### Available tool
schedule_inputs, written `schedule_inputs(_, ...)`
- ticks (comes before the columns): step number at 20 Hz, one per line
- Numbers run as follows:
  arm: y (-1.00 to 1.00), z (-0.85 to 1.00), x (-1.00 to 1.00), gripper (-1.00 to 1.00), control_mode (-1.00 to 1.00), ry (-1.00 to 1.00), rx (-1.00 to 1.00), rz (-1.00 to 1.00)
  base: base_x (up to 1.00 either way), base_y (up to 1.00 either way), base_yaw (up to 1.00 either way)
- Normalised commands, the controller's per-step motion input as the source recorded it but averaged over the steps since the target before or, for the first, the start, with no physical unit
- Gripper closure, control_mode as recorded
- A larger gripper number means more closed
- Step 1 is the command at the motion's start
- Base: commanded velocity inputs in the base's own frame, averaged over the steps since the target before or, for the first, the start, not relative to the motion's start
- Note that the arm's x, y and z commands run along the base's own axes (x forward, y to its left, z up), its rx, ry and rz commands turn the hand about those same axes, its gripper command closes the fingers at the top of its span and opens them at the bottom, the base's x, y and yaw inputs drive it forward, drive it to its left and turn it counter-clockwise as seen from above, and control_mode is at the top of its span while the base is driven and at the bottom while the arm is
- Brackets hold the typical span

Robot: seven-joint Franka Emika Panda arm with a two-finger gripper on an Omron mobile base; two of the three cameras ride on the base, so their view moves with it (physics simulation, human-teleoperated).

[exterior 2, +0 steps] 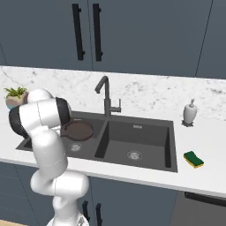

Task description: Pick the pan and sponge and place them into the sink. Then turn on the water.

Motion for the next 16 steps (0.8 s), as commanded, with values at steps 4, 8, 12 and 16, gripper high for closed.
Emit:
schedule_inputs(4,-0.32,-0.35,0.41,1.00,-1.00,0.01,0.00,-0.16,0.00,0.00,0.00)
schedule_inputs(8,-0.21,-0.45,0.32,1.00,-1.00,0.01,0.00,-0.11,0.00,0.00,0.00)
schedule_inputs(12,0.01,-0.46,0.10,1.00,-1.00,0.00,0.00,-0.11,0.00,0.00,0.00)
schedule_inputs(16,0.07,-0.35,0.05,1.00,-1.00,0.00,0.00,-0.09,0.00,0.00,0.00)
